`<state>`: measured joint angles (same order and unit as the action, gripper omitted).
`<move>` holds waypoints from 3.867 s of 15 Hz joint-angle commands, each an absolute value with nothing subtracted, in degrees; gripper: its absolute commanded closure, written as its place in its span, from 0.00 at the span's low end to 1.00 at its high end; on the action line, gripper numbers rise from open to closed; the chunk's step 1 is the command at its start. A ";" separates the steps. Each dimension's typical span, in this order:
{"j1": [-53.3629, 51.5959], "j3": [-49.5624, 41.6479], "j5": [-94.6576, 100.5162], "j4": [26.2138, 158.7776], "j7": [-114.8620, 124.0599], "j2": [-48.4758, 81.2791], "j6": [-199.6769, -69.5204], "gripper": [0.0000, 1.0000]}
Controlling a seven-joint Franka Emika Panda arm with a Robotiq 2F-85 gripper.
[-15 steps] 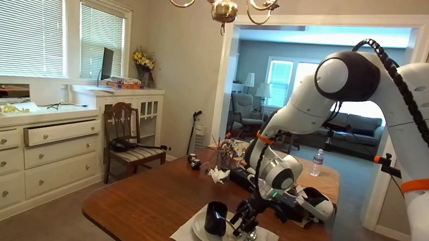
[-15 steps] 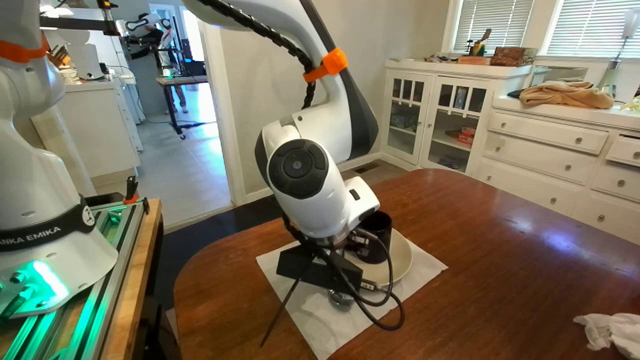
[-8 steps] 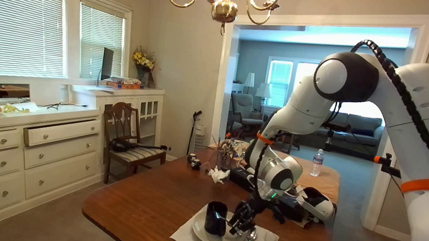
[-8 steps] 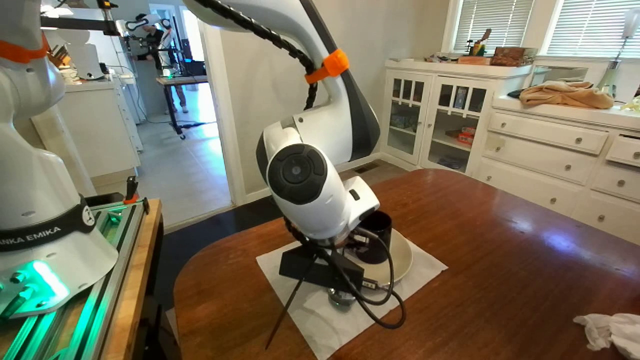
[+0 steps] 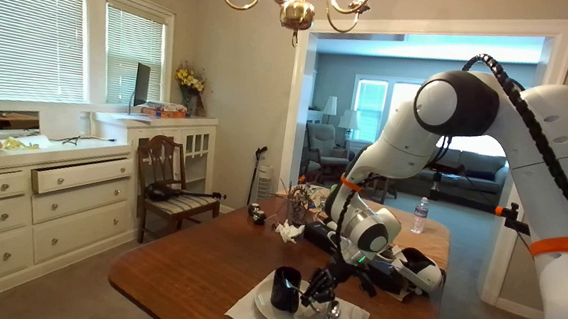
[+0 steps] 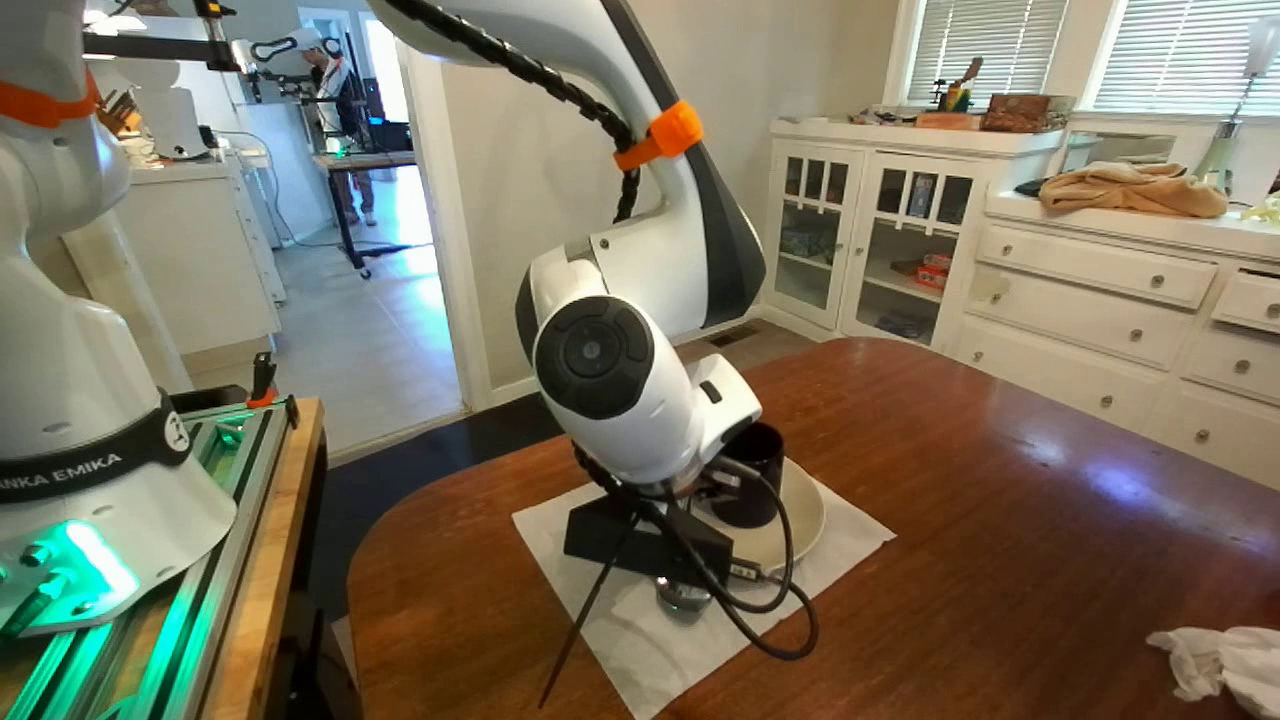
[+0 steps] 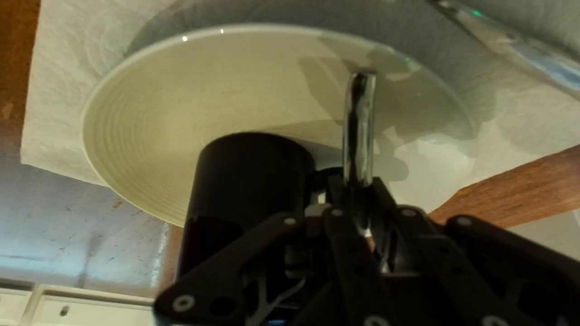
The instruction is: Put the fork next to the spoon
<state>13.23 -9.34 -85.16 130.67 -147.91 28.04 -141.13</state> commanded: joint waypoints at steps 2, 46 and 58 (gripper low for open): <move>12.83 -10.41 -83.66 132.90 -146.46 25.50 -139.18 0.96; 9.68 -10.11 -48.43 149.91 -22.83 6.36 -160.54 0.96; 11.48 -12.92 -52.27 149.46 -6.31 13.99 -160.01 0.96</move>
